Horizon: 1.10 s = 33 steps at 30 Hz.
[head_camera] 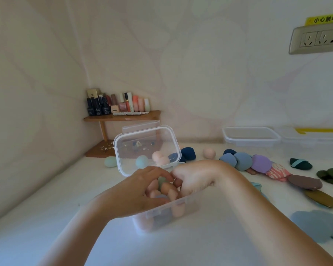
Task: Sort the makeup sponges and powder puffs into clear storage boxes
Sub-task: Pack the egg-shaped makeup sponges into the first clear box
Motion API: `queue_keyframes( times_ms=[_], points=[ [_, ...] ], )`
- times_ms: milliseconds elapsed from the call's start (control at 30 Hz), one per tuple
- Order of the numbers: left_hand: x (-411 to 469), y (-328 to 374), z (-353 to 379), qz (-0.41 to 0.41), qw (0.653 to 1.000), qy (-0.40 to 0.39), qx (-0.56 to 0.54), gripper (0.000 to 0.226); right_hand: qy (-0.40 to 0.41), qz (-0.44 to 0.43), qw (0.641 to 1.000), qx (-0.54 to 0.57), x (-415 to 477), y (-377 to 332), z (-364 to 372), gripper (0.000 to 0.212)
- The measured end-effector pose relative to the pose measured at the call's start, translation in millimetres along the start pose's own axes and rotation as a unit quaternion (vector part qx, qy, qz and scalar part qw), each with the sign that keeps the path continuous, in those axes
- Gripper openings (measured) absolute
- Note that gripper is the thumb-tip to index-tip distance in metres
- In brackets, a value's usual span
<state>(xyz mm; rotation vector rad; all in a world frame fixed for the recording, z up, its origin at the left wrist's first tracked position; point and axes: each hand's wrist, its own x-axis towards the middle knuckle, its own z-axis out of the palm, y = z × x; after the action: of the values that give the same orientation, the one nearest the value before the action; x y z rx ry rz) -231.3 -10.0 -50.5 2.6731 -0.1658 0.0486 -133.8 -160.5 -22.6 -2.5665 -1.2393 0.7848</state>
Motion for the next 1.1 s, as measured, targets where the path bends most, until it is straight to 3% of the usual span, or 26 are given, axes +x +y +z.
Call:
queue_keyframes(
  times_ms=[200,433,667,767,867,933,1000,1100],
  points=[
    [0.4,8.5,2.3,0.030,0.999,-0.025,-0.035,0.022,-0.030,0.010,0.999,0.010,1.8,-3.7,-4.2,0.012],
    [0.2,8.7,1.4,-0.020,0.998,-0.067,-0.004,0.029,0.072,0.044,0.996,-0.013,-9.0,-4.0,-1.7,0.039],
    [-1.0,11.3,4.4,-0.041,0.995,-0.071,-0.060,0.023,0.044,0.048,0.993,-0.098,-30.6,-5.2,5.3,0.021],
    [-3.2,11.4,2.7,-0.048,0.993,-0.084,-0.067,0.026,0.052,0.033,0.995,-0.073,-38.6,-6.0,4.5,0.019],
    [-5.2,5.8,-0.3,-0.058,0.992,-0.080,-0.078,0.028,0.136,0.012,0.988,0.066,-42.3,8.0,-7.6,0.013],
    [-4.7,0.6,-3.0,-0.064,0.993,-0.065,-0.071,0.025,0.244,0.003,0.957,0.156,-33.9,27.3,-20.4,0.010],
    [-3.9,-2.7,-5.6,-0.070,0.993,-0.056,-0.077,0.024,0.316,0.025,0.931,0.181,-19.1,47.1,-30.6,0.008],
    [-3.7,-7.4,-8.8,-0.065,0.993,-0.058,-0.080,0.023,0.336,0.051,0.928,0.149,15.9,64.2,-34.6,0.012]
  ],
)
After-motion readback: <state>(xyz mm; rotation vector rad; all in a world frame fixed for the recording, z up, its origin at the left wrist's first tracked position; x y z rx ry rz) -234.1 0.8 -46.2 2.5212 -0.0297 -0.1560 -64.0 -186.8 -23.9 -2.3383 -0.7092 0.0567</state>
